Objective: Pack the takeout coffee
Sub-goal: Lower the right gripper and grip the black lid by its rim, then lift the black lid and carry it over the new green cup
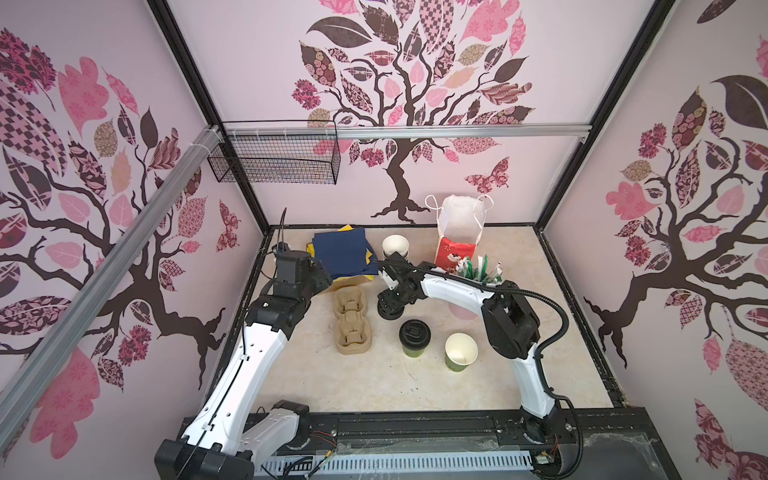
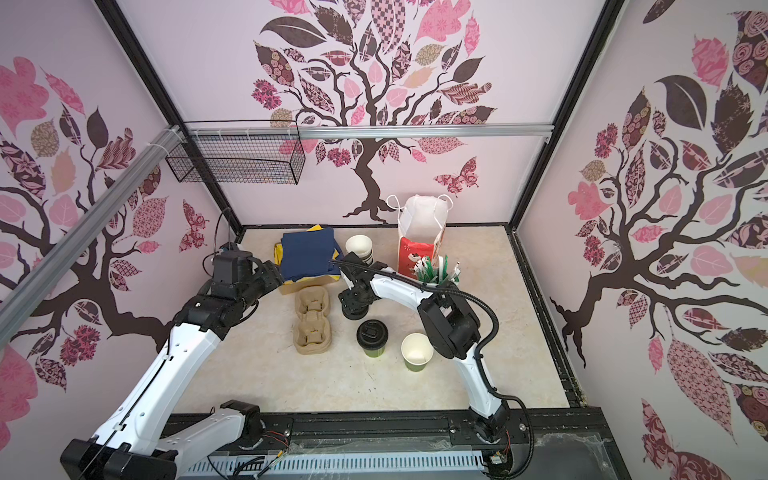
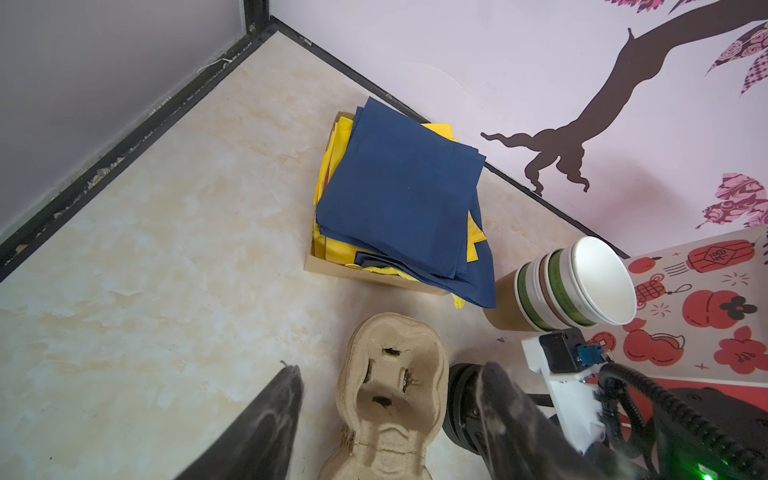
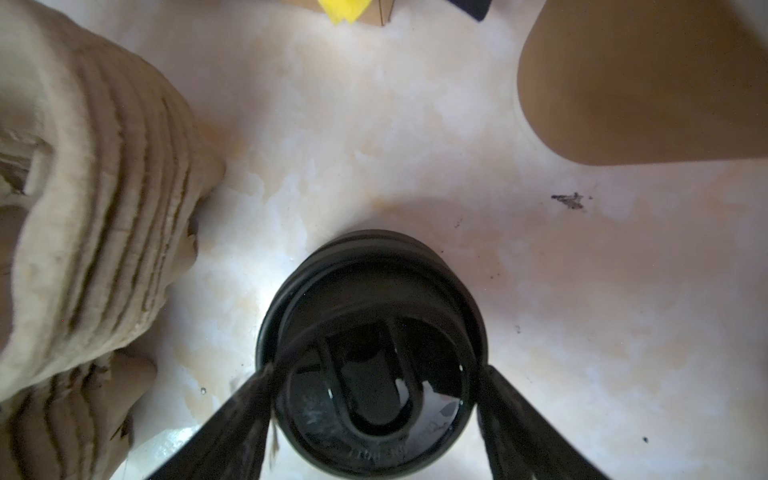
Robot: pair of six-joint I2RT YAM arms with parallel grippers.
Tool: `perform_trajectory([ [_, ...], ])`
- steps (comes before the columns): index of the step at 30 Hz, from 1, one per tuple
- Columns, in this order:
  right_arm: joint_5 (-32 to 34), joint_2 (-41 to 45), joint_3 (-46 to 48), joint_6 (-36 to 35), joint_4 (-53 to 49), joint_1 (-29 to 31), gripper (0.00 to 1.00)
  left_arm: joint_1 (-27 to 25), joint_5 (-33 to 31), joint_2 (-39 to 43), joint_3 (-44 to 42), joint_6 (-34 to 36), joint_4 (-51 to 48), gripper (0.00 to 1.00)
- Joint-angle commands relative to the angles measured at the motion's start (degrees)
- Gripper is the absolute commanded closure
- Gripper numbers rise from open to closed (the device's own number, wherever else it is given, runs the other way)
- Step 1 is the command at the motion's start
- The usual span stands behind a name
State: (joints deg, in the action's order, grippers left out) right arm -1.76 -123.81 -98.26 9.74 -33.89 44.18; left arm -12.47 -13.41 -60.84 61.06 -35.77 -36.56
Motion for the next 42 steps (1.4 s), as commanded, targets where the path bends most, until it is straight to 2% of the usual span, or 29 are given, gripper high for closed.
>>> perform_trajectory([
  [1,-0.4,-2.0,-0.6,0.9,-0.4,0.0,0.22,0.2,-0.5,0.8,0.5,0.7,-0.3,0.29],
  [11,-0.7,-1.0,-1.5,0.9,-0.5,0.0,0.29,0.3,-0.4,0.7,0.9,1.2,-0.3,0.29],
  [26,0.4,7.5,0.8,0.0,-2.5,0.0,0.29,0.3,-1.1,1.1,0.6,2.2,-0.2,0.29],
  [42,0.1,9.5,1.9,0.2,-3.3,0.0,0.29,0.3,-1.0,1.5,0.2,2.6,0.1,0.29],
])
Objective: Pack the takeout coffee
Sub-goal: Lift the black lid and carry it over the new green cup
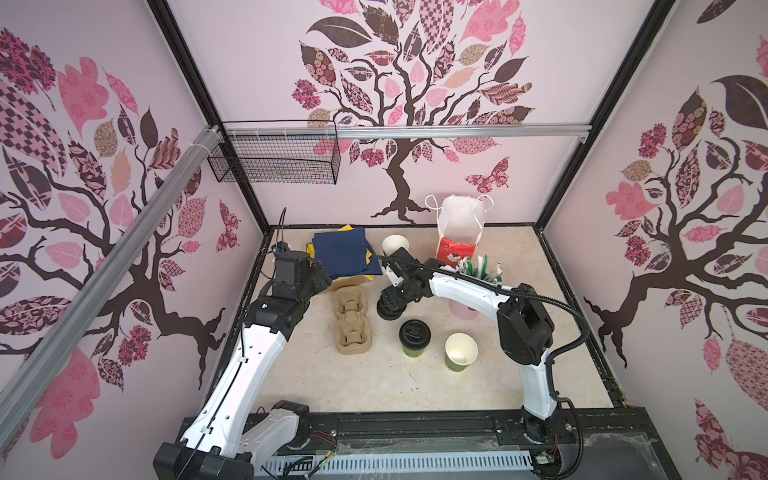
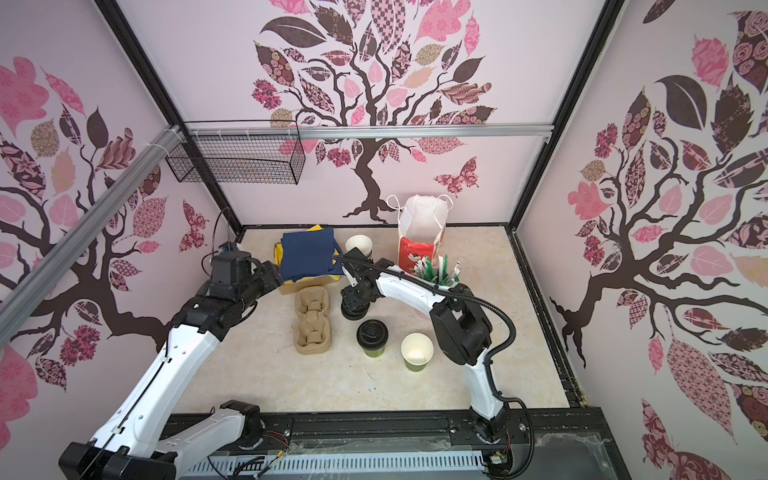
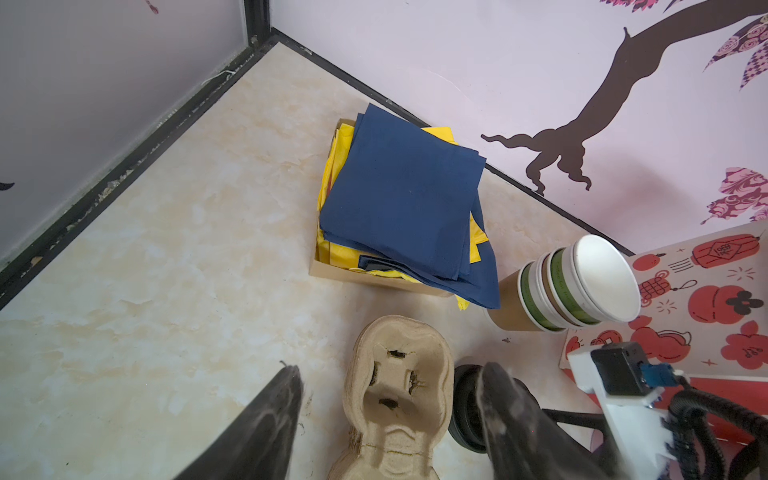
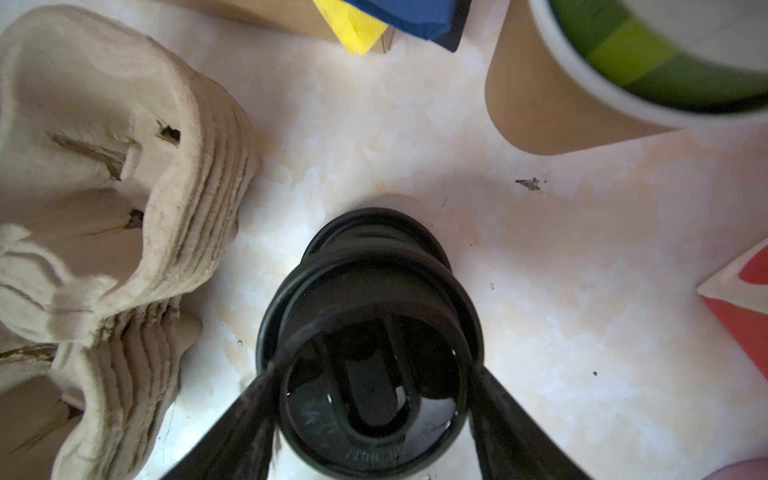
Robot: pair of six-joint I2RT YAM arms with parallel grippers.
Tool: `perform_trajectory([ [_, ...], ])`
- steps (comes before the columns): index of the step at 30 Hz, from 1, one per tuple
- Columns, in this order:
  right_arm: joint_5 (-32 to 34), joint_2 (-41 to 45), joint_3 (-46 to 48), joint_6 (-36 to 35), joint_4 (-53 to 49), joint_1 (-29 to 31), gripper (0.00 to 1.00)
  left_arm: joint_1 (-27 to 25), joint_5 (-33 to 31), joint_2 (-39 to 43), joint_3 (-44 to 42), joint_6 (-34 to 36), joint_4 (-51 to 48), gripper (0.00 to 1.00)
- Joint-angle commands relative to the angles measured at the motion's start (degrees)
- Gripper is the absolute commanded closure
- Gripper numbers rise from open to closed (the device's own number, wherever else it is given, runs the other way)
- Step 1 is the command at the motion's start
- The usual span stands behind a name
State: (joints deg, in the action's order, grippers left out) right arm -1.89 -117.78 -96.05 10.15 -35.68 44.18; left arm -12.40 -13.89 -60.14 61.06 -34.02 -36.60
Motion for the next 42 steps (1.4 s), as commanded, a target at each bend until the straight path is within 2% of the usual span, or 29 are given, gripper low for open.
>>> perform_trajectory([
  [1,0.2,3.6,-0.4,-0.1,-1.6,0.0,0.29,0.3,-0.5,0.8,0.2,0.8,0.1,0.29],
  [10,1.3,8.6,-2.6,-0.7,-6.3,0.0,0.29,0.3,0.2,0.7,0.5,2.0,0.8,0.29],
  [25,7.8,30.1,8.7,0.0,-22.3,0.1,0.28,0.3,3.8,-0.4,0.5,4.0,4.1,0.29],
  [32,10.1,38.2,14.2,4.3,-30.7,2.2,0.28,0.3,5.9,-1.1,0.5,4.1,5.4,0.29],
  [42,11.3,47.1,27.1,12.9,-32.4,4.4,0.29,0.3,7.5,-0.7,0.1,4.3,6.4,0.30],
])
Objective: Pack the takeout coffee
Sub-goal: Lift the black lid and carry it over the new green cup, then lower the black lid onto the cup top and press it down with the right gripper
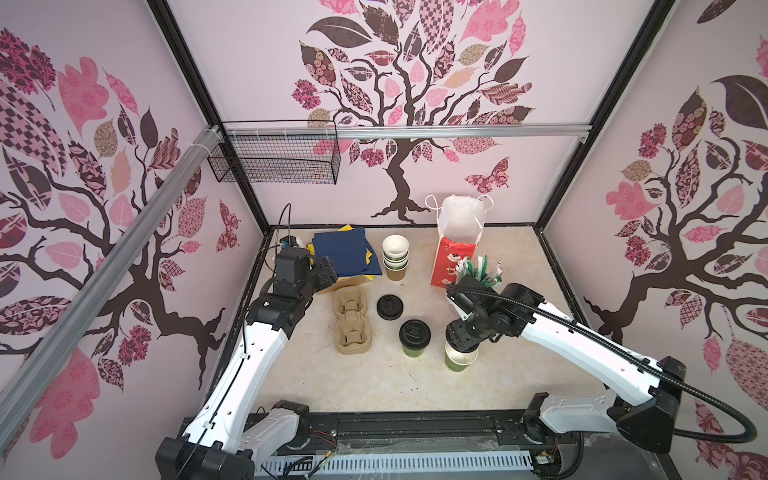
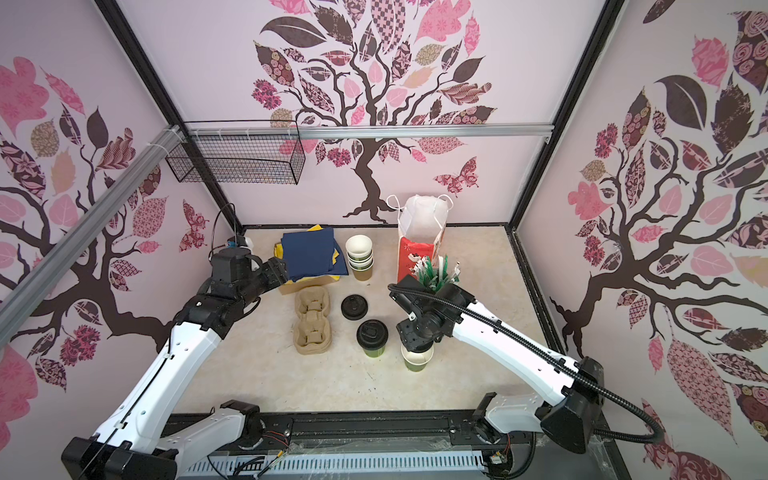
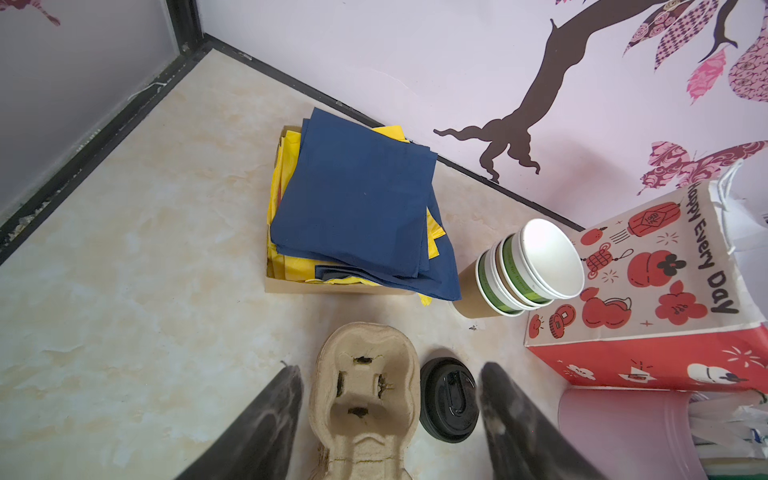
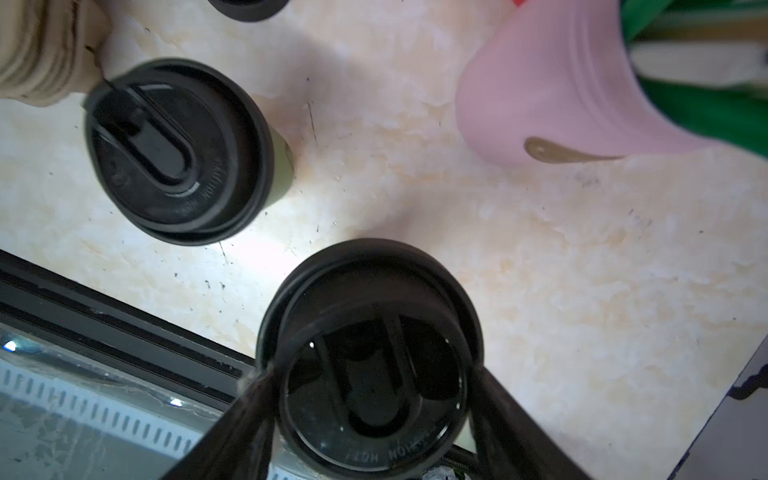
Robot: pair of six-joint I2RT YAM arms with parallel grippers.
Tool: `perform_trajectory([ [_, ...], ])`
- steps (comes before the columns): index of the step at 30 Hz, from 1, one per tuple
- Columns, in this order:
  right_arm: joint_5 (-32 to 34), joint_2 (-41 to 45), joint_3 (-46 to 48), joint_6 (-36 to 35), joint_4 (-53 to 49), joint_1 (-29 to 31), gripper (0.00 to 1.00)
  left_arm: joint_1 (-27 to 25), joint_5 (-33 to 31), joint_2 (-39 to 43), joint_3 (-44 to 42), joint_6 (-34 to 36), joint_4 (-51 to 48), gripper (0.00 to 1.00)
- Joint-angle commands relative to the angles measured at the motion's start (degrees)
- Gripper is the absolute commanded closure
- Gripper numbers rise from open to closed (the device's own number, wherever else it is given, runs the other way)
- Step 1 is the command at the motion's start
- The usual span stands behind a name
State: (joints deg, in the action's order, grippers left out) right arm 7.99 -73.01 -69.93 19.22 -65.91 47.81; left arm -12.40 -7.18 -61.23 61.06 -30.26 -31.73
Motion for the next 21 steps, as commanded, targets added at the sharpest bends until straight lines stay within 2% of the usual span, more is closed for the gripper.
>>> perform_trajectory([
  [1,1.4,2.6,1.6,4.5,-2.1,1.2,0.29,0.3,0.8,0.4,0.0,0.5,1.5,0.30],
  [6,1.9,3.4,5.0,7.4,-0.8,4.3,0.28,0.3,1.1,0.4,0.0,0.2,1.5,0.30],
  [21,3.7,3.2,8.5,7.2,5.6,5.3,0.28,0.3,1.2,1.2,0.0,0.0,0.7,0.30],
])
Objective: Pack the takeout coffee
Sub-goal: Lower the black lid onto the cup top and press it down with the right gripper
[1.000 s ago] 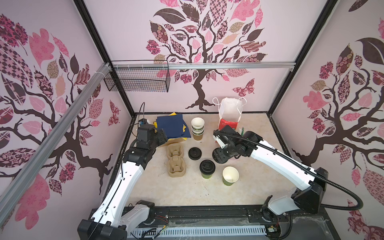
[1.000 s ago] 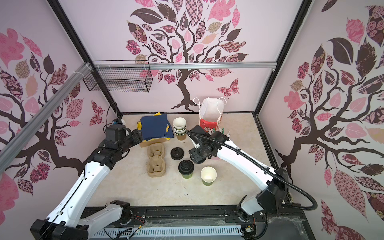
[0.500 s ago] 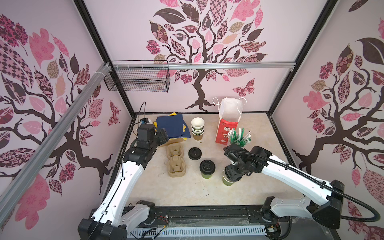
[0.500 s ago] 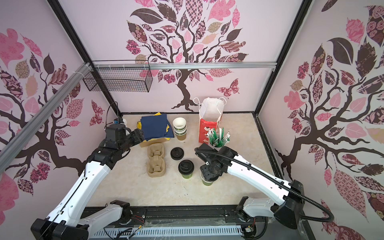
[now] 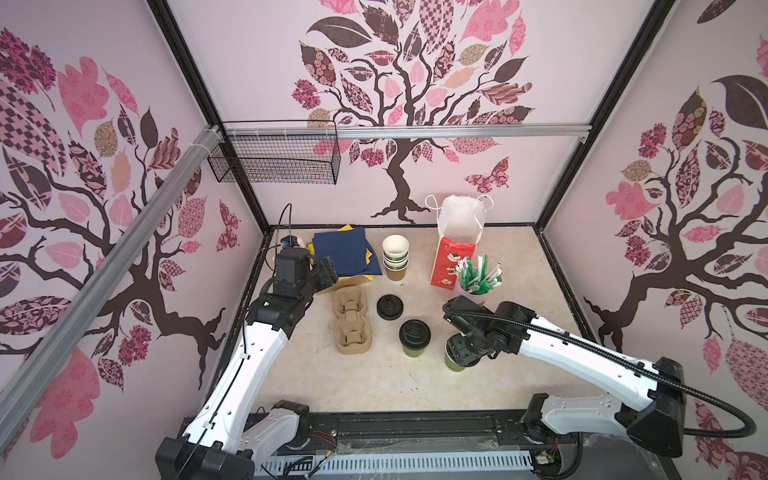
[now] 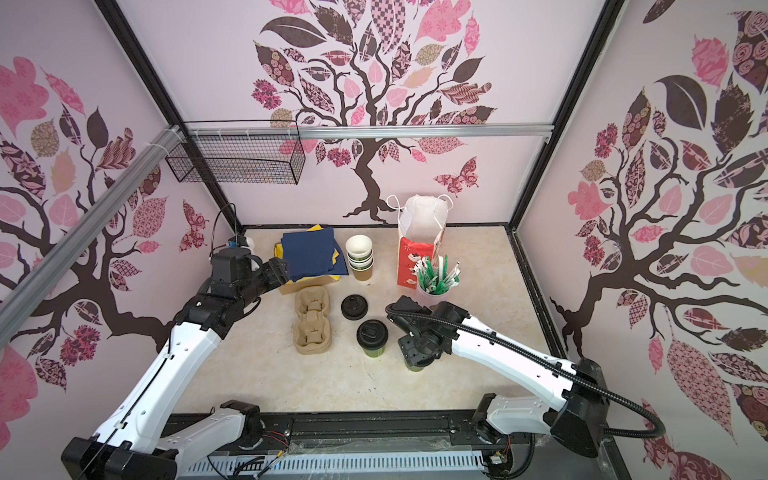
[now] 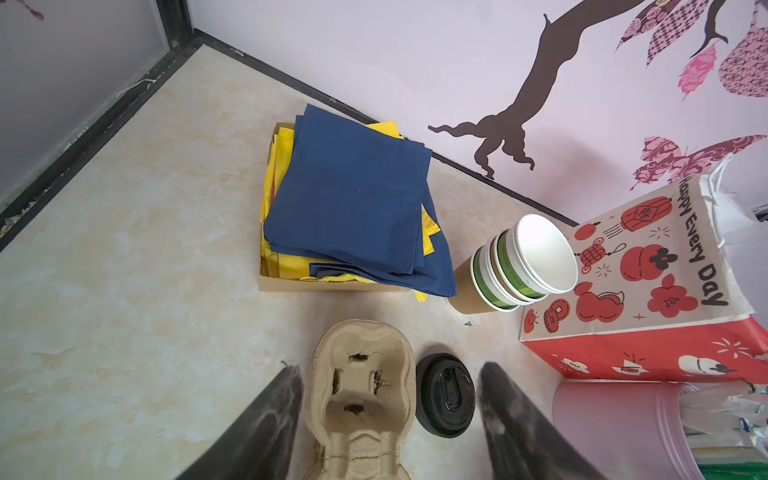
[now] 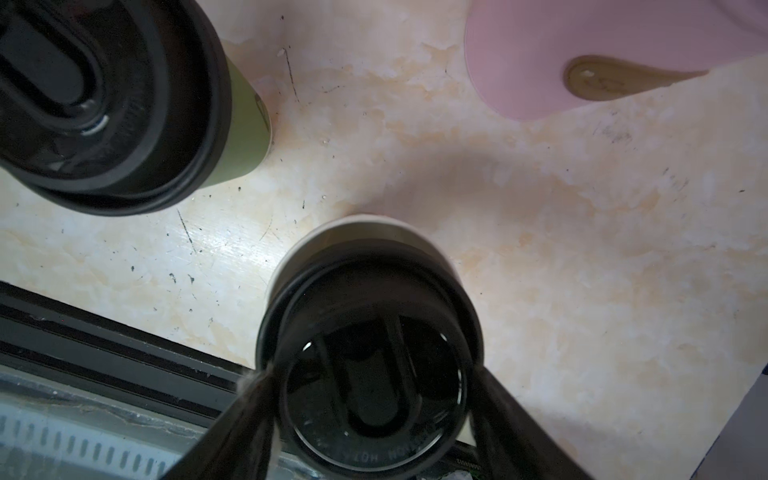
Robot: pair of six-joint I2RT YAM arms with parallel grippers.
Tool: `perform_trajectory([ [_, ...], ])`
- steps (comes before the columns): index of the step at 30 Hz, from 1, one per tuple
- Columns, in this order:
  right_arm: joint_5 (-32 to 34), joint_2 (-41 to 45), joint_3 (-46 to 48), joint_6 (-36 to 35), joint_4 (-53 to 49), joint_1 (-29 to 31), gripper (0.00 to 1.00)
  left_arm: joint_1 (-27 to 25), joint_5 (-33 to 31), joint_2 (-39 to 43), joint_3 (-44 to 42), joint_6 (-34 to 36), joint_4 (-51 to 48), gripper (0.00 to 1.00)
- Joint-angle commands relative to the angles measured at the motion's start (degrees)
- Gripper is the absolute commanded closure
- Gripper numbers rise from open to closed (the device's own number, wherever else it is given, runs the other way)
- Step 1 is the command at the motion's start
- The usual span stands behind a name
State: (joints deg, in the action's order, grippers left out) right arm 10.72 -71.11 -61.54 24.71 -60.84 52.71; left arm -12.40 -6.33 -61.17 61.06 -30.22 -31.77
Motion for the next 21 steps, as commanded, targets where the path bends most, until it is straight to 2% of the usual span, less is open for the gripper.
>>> perform_trajectory([
  [1,1.1,1.3,0.4,1.7,0.7,0.4,0.27,0.3,0.3,1.1,0.0,0.0,0.7,0.30],
  [21,1.9,0.4,2.5,1.8,1.2,0.5,0.25,0.3,0.2,1.0,0.1,0.4,0.8,0.30],
])
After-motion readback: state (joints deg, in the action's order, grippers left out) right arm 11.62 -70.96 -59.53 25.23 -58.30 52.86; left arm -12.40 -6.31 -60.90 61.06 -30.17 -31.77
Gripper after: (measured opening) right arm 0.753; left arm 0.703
